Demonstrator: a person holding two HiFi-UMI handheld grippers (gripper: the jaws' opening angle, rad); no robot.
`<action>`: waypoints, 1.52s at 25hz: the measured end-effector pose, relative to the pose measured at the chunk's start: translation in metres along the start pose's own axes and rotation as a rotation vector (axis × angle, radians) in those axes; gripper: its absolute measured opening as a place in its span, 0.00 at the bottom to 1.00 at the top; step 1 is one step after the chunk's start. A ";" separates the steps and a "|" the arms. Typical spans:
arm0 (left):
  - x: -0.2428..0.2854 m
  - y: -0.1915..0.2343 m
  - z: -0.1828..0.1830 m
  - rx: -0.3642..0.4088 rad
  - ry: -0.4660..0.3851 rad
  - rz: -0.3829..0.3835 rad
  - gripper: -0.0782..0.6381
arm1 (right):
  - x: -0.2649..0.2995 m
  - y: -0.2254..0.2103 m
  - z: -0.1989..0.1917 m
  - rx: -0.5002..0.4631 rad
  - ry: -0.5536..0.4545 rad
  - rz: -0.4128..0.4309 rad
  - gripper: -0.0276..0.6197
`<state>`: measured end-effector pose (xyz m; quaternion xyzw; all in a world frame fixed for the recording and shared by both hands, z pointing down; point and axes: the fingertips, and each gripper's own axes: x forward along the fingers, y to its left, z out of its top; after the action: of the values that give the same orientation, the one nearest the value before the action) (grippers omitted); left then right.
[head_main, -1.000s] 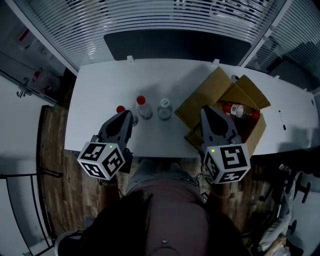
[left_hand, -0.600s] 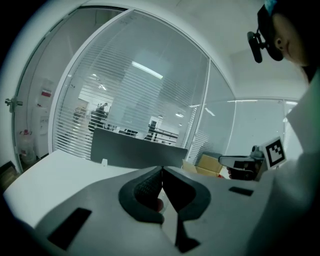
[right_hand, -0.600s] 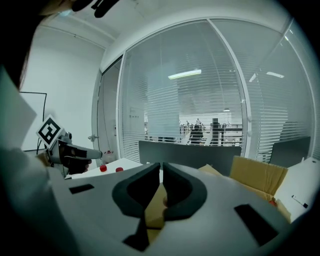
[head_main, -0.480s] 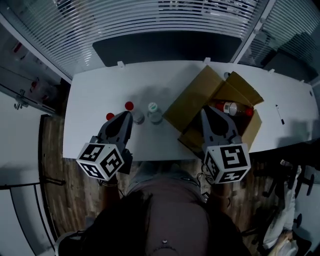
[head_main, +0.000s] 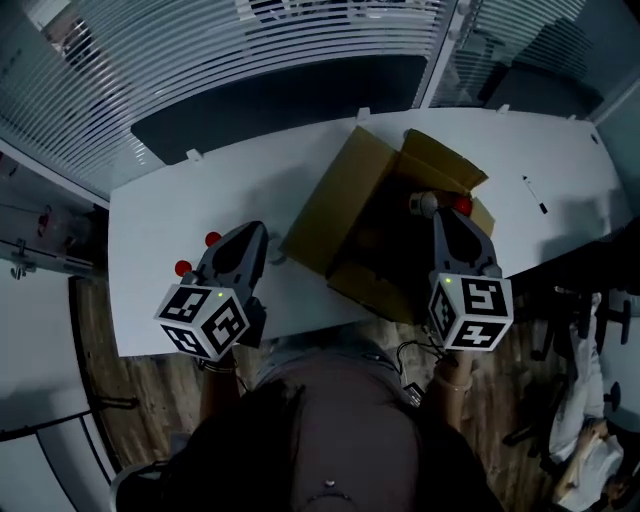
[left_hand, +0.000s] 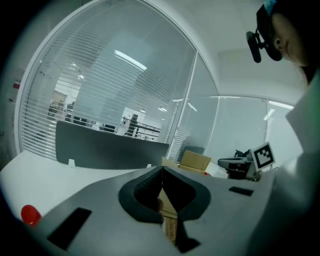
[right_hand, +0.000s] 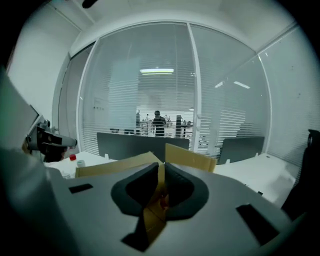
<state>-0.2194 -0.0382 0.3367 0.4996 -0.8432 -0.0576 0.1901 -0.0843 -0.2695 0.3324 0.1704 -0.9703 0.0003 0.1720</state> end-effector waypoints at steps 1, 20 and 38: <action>0.006 -0.004 0.000 0.003 0.004 -0.011 0.12 | 0.000 -0.011 -0.005 0.003 0.016 -0.021 0.11; 0.072 -0.038 -0.008 0.015 0.059 -0.064 0.12 | 0.055 -0.095 -0.075 -0.160 0.305 -0.063 0.26; 0.084 -0.033 -0.013 -0.006 0.065 -0.040 0.12 | 0.091 -0.103 -0.092 -0.363 0.442 0.044 0.30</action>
<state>-0.2231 -0.1260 0.3609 0.5173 -0.8262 -0.0477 0.2179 -0.0993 -0.3915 0.4431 0.1114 -0.8969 -0.1324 0.4071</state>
